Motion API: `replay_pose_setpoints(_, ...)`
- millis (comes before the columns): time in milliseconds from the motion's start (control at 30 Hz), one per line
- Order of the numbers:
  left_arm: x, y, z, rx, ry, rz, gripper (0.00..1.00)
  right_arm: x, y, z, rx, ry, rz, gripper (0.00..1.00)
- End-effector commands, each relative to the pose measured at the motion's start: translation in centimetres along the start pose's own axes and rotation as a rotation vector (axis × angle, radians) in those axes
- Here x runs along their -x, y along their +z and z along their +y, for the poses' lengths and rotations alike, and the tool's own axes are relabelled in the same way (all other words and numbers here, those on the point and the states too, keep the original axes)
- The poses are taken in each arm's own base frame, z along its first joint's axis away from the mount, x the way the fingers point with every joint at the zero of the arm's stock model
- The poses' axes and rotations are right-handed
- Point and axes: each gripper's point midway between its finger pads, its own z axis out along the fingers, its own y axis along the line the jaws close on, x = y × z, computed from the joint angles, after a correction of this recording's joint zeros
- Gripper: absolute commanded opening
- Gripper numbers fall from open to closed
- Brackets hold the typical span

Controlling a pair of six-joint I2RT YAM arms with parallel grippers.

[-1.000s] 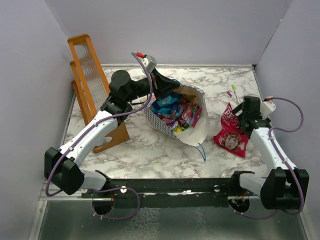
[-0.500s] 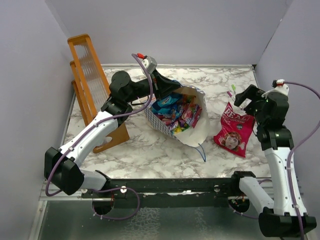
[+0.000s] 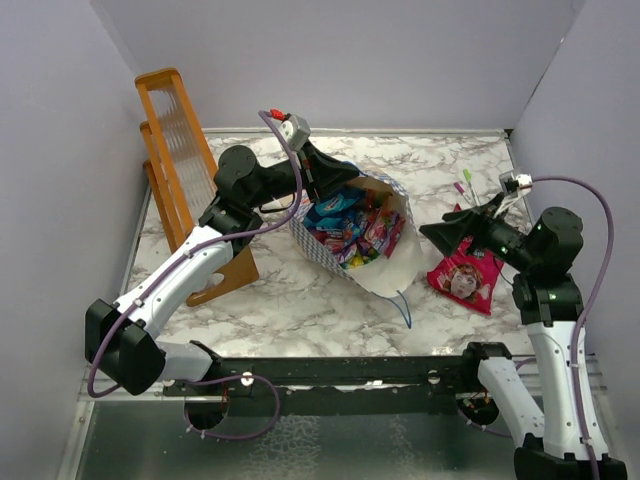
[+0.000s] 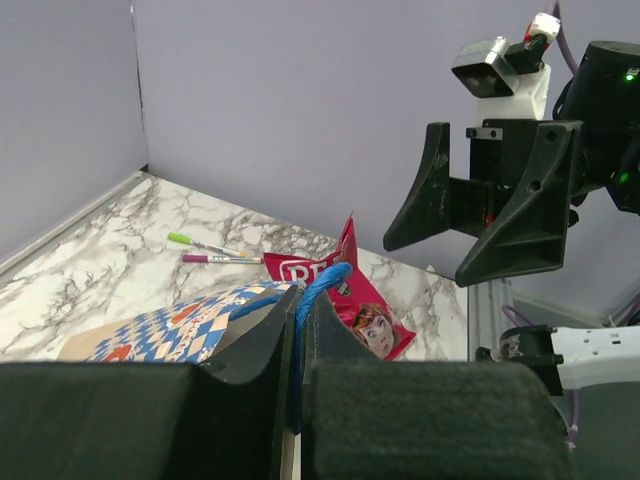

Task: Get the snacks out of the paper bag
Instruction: Take out the snack from the paper bag.

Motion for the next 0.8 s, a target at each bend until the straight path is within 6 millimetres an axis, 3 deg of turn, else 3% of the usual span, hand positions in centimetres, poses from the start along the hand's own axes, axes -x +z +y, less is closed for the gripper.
replay_pose_setpoints(0,1.8,-0.1,-1.6,-0.052,0.067,-0.054,0.00,-0.5,0.0,2.2,0.127,0.064,0.028,0.86)
replay_pose_setpoints(200,1.4,0.0,-1.3,-0.045,0.063,-0.046,0.00,-1.5,1.5,2.4,0.103,0.157,0.070,0.84)
replay_pose_setpoints(400,1.1,0.1,-0.9,-0.032,0.067,-0.037,0.00,-5.1,6.1,2.9,-0.061,0.212,0.213,0.81)
replay_pose_setpoints(533,1.0,0.2,-0.9,-0.026,0.069,-0.034,0.00,-6.9,8.3,2.5,-0.133,0.387,0.214,0.74)
replay_pose_setpoints(600,1.0,0.2,-0.8,-0.020,0.067,-0.034,0.00,-8.6,9.2,2.2,-0.197,0.465,0.225,0.66)
replay_pose_setpoints(767,1.2,0.1,-0.8,-0.012,0.068,-0.036,0.00,-11.3,10.7,1.5,-0.436,0.517,0.165,0.66)
